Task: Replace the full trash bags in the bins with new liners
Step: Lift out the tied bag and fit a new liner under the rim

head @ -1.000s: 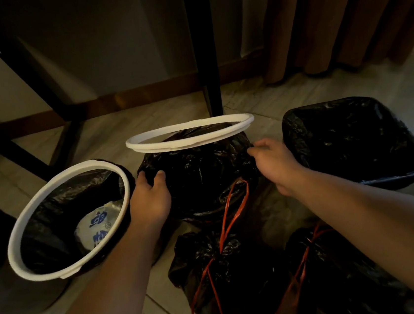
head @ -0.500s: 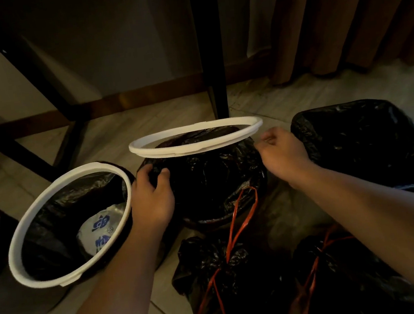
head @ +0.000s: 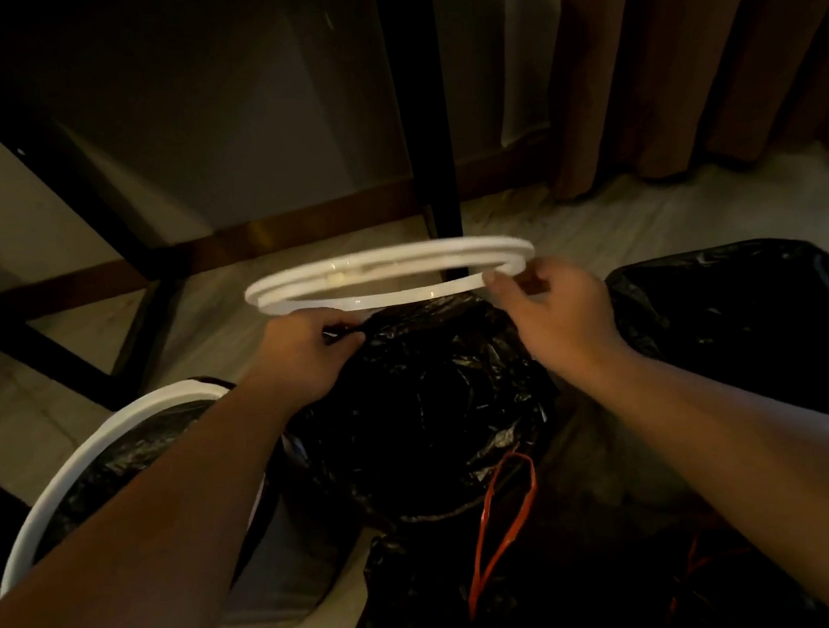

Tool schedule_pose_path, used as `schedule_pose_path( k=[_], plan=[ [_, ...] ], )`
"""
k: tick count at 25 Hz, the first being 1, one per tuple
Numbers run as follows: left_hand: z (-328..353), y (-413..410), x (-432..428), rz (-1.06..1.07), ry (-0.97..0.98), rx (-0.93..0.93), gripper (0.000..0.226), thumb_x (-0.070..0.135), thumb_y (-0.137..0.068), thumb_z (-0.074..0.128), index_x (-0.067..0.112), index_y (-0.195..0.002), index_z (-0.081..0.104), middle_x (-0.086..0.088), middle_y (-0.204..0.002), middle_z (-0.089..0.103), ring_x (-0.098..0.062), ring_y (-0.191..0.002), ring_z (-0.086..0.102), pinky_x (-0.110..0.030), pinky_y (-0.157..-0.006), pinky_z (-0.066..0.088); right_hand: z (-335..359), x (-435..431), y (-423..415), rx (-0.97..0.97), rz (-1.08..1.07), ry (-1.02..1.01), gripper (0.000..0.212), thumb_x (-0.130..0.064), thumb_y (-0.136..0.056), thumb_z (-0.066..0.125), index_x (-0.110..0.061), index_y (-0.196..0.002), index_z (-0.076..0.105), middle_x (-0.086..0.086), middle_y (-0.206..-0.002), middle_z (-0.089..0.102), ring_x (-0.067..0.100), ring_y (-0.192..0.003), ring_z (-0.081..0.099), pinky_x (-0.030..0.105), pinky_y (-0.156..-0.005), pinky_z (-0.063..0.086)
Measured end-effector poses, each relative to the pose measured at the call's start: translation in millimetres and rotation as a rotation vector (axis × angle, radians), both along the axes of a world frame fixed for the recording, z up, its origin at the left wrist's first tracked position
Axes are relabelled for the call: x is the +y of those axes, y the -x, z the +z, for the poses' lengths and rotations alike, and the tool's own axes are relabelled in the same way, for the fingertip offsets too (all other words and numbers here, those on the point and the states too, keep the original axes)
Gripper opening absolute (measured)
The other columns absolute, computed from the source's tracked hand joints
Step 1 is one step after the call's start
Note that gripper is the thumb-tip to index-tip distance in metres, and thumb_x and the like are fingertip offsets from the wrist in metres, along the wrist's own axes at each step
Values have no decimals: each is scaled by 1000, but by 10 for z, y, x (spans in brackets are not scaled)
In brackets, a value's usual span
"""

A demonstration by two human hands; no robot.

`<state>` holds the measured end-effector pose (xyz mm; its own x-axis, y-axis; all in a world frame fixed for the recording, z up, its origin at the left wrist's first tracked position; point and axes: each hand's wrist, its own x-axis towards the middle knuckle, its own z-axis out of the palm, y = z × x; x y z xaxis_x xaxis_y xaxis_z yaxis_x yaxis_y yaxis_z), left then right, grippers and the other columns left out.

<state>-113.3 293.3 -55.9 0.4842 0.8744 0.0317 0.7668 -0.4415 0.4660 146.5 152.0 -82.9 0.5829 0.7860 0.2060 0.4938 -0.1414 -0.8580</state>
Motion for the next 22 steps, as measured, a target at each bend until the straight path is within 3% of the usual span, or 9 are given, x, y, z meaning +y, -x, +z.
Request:
schedule_pose_path(
  k=[3, 5, 7, 10, 13, 16, 18, 22],
  plan=[
    [-17, 29, 127, 22, 2, 21, 14, 32, -101, 70, 36, -106, 81, 21, -97, 71, 8, -82, 59, -11, -74, 43, 169, 184, -42, -14, -22, -87, 38, -53, -101, 59, -26, -75, 62, -5, -65, 61, 5, -56, 57, 18, -48, 42],
    [-23, 29, 186, 42, 24, -4, 14, 28, -101, 71, 37, -105, 81, 24, -96, 70, 14, -82, 58, -5, -75, 41, 207, 279, -80, 38, -18, -108, 37, -46, -103, 60, -22, -75, 58, -4, -63, 57, 6, -52, 52, 22, -49, 42],
    [-33, 38, 234, 18, 32, -28, 12, 29, -99, 73, 37, -106, 78, 23, -97, 71, 15, -85, 59, -6, -77, 43, 211, 345, -114, 82, -9, -115, 35, -42, -104, 61, -18, -79, 58, -3, -65, 56, 5, -52, 48, 24, -50, 42],
    [-5, 89, 259, -71, 80, 28, 11, 39, -94, 78, 44, -103, 73, 25, -97, 71, 8, -90, 64, -14, -76, 45, 199, 396, -110, 115, -3, -153, 32, -39, -105, 60, -22, -79, 56, -7, -65, 54, 1, -51, 48, 14, -47, 38],
    [-47, 89, 376, -46, 15, 29, 12, 34, -96, 76, 44, -94, 70, 24, -92, 69, 6, -86, 64, -16, -75, 44, 164, 431, -101, 103, -4, -175, 31, -39, -106, 59, -24, -79, 55, -6, -65, 55, 1, -52, 49, 13, -49, 38],
    [-84, -28, 474, 125, 338, -317, 11, 21, -92, 81, 26, -98, 73, 2, -90, 80, -6, -80, 75, -16, -65, 55, 156, 469, -125, 107, -4, -188, 30, -39, -106, 59, -23, -81, 57, -5, -65, 57, 2, -53, 50, 13, -49, 38],
    [-103, -79, 495, 185, 526, -507, 16, 9, -87, 84, 20, -96, 76, -3, -96, 82, -11, -83, 79, -16, -65, 58, 149, 486, -157, 107, 10, -187, 29, -40, -106, 59, -22, -84, 60, -1, -68, 61, 4, -53, 52, 14, -48, 39],
    [-164, -144, 511, 291, 693, -553, 14, 15, -93, 78, 26, -98, 86, 0, -105, 83, -13, -95, 79, -22, -73, 61, 112, 487, -196, 87, 42, -182, 29, -42, -107, 57, -20, -88, 63, 7, -76, 68, 18, -62, 60, 29, -54, 47]
  ],
)
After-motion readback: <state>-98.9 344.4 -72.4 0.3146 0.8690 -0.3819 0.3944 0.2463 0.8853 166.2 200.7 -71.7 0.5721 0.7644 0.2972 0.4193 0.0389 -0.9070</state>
